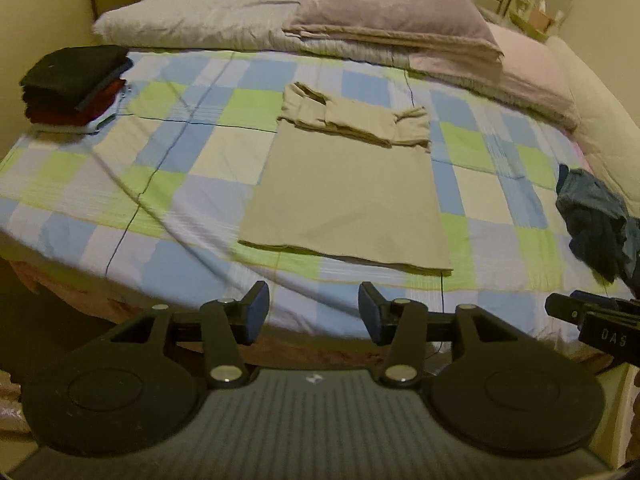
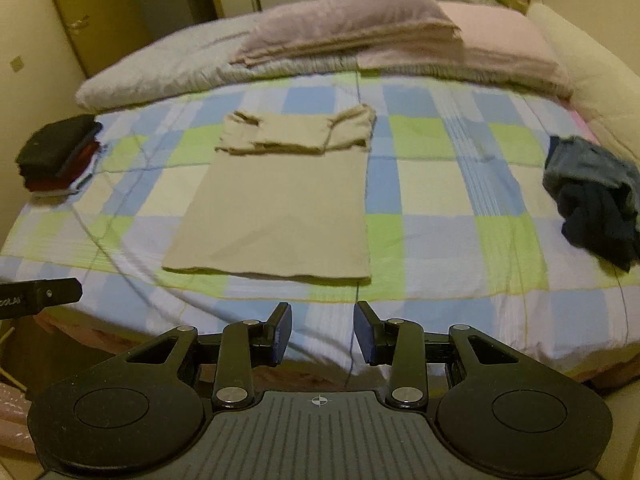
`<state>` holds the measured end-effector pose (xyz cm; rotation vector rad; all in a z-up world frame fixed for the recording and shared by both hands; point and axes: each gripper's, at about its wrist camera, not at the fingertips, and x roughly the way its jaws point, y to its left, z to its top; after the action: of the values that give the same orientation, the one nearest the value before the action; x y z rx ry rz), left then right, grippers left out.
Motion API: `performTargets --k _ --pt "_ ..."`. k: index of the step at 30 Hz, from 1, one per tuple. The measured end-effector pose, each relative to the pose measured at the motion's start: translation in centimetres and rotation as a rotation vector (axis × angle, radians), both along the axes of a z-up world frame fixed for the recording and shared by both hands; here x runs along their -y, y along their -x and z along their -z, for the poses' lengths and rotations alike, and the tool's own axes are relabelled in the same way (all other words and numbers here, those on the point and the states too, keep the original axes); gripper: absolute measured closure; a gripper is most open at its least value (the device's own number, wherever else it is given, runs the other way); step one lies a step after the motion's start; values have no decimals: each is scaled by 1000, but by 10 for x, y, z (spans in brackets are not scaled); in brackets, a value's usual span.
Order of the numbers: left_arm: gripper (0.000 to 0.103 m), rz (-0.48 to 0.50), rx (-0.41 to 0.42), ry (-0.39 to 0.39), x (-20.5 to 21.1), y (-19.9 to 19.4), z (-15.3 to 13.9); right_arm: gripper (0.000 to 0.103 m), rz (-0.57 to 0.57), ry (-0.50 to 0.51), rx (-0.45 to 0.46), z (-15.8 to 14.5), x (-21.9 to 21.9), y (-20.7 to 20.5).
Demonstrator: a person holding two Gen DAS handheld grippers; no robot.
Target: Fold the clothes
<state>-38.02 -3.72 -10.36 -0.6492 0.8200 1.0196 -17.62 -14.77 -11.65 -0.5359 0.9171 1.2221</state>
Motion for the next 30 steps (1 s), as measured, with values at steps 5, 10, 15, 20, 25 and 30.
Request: performTargets --k 5,10,15,20,25,30 --pt "58 -26 -2 -3 18 7 -2 65 -25 -20 -8 -8 13 4" --pt "58 -38 -8 -17 27 14 -7 65 -57 -24 -15 -14 17 10" --pt "58 -37 -15 -30 28 16 -10 65 -68 -19 -16 -16 20 10" --pt "57 -19 -14 -36 29 13 -16 39 -39 -18 -16 -20 24 6" --pt "55 -4 -17 -38 32 10 -22 39 -31 -20 6 -27 30 9" --pt "54 11 -35 -30 37 9 -24 39 -23 -3 23 -28 36 11"
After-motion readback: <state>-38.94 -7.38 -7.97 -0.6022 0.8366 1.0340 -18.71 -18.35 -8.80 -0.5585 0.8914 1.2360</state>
